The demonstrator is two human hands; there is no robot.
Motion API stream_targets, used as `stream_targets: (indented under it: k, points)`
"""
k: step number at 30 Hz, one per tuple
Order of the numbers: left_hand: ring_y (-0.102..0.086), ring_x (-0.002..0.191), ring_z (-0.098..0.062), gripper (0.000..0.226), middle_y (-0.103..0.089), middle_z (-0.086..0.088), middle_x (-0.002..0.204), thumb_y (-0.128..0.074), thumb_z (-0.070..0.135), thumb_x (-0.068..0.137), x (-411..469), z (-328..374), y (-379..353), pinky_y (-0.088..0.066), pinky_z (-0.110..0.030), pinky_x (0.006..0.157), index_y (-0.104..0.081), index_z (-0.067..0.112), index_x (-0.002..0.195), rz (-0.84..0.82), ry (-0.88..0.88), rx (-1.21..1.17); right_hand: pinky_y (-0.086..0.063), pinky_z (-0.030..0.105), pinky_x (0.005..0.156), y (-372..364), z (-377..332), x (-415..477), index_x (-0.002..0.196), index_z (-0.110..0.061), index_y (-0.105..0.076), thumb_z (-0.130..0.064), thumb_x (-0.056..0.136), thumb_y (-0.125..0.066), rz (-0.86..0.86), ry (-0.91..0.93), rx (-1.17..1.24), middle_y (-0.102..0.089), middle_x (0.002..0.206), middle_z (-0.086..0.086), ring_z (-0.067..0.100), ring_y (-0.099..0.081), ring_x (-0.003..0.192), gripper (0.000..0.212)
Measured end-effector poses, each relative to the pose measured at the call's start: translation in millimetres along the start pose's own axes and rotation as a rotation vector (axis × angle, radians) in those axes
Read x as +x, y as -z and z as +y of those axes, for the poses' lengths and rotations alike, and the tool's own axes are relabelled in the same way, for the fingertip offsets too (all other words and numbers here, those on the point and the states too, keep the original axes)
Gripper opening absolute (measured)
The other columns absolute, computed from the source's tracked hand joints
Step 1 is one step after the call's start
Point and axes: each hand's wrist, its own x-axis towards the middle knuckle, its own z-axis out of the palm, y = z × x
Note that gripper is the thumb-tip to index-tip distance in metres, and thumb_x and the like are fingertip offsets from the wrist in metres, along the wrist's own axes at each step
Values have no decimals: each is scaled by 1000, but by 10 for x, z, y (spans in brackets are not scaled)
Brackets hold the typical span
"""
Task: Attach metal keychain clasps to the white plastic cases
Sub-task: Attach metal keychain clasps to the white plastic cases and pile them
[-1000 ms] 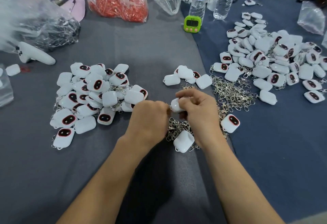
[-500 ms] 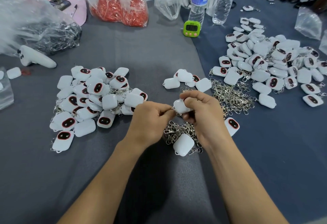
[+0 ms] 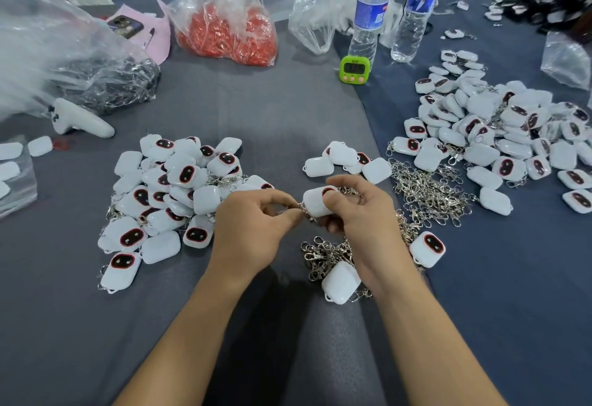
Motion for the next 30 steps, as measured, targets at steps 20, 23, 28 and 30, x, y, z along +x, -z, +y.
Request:
stream_targets:
  k: [20,23,28,30]
  points:
    - [-60,94,-31,38,-75,-5,97,-74,6,80,-154,-208,231,-40,-40,91,-74,11,118,438,-99,536,-42,43,81,214,-9,784,124,-11,-54,-5,85,-54,153,246,-1192,-68,111,18,42,-60,103,39]
    - [-61,100,-25,37,-75,-1,105,-78,14,80,-213,-66,-101,-39,-35,95,-75,15,117,232,-195,471,-41,39,77,234,42,688,121,-16,-56,4,83,-47,193,263,-1066,-65,91,3,36,-59,94,44]
    - [-55,112,-20,36,-67,1,122,-68,21,90,-105,-4,-471,-38,-30,102,-69,17,126,-54,-181,447,-41,24,94,309,55,543,132,-24,-59,3,93,-43,230,340,-828,-65,110,-8,12,-59,101,50]
    - [-54,108,-18,29,-63,4,116,-65,26,93,-20,-22,-511,-43,-32,93,-71,23,121,-92,-159,475,-44,24,105,302,47,498,131,-27,-61,2,94,-44,173,347,-720,-69,121,-9,3,-63,113,50]
